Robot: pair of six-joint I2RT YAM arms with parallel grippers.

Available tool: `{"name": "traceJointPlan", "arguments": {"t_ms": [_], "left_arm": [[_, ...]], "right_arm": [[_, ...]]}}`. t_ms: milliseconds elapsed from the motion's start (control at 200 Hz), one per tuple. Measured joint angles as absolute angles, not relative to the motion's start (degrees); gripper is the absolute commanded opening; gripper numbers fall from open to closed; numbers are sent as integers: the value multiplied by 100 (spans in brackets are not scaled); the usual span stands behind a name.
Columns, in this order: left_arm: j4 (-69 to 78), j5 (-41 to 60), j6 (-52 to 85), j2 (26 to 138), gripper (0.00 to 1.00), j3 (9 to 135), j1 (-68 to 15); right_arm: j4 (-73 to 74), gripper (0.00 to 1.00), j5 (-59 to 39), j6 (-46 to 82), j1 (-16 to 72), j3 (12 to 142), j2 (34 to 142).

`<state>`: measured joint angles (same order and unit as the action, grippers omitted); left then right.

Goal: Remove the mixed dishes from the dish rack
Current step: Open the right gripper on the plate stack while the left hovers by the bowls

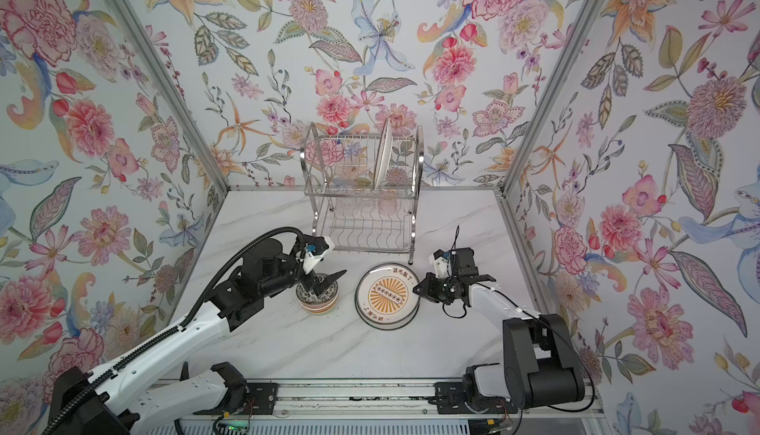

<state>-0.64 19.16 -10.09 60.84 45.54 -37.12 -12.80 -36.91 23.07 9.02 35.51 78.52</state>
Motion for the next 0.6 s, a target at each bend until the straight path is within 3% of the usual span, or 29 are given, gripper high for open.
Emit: {"name": "traceJointPlan", "arguments": {"t_ms": [601], "left_arm": [[-102,2086,-1116,6243,99,4692,-3708]], "right_arm": [[-1170,26,-3728,2171,886,3514,8049]]}}
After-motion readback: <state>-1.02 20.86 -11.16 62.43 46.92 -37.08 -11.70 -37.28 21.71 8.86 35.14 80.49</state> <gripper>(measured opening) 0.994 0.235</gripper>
